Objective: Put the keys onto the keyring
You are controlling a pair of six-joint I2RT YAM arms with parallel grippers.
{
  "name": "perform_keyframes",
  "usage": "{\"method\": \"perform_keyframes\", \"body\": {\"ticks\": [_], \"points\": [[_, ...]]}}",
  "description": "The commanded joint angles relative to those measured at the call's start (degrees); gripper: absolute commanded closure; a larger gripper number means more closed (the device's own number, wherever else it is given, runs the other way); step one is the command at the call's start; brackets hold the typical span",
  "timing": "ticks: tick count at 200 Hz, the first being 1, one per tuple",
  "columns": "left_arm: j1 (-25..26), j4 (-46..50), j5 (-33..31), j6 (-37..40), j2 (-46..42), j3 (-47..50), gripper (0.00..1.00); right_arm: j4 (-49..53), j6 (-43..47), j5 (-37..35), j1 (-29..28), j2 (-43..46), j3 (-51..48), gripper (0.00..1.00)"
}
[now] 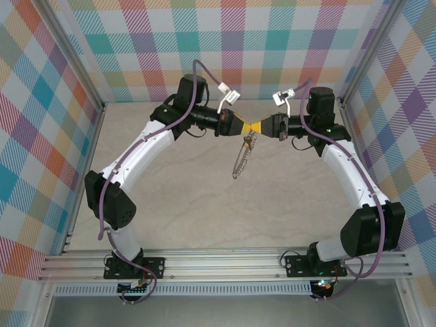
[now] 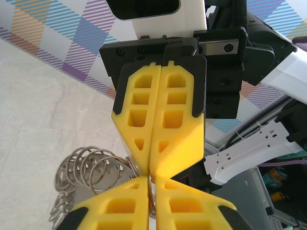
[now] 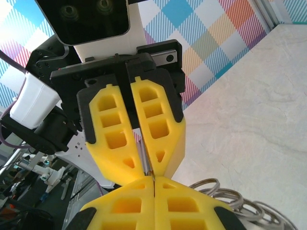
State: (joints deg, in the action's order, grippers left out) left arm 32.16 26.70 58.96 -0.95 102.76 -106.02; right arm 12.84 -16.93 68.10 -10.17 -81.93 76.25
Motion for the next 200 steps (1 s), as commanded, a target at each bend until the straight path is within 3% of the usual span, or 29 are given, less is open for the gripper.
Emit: {"method": "perform_keyframes", "body": {"ticks": [1,10,38,49,73,129,200], "points": [[0.71,0.71,2.53,0.83,0.25,-1.92,0.95,-2.94,-0.21,0.67,0.25,-0.34,0.22,1.0],[0.75,0.41,2.39,0.66,0.2,-1.96,1.0,-3.15,-0.37,0.72,0.24,-0.42,0.22,1.0],[0.82,-2.8,-0.08,-2.17,0.02,-1.2,1.0,-3.2,-1.18,0.28,0.25,-0.26,0.39,1.0],[0.8,-5.85,-2.53,-4.54,-0.64,0.06,1.0,-3.76,-2.22,-0.88,0.36,0.45,0.11,0.81],[0.8,-14.92,-5.72,-10.02,-2.35,3.97,1.0,-6.36,-5.09,-6.35,1.56,4.21,-2.34,0.67],[0.97,-30.38,-10.13,-19.37,-6.62,11.76,1.0,-11.13,-10.04,-22.21,3.13,14.02,-13.27,0.58],[3.06,-41.7,-15.13,-26.12,-9.58,17.97,1.0,-18.89,-15.33,-26.9,-1.19,14.15,-19.18,0.57]]}}
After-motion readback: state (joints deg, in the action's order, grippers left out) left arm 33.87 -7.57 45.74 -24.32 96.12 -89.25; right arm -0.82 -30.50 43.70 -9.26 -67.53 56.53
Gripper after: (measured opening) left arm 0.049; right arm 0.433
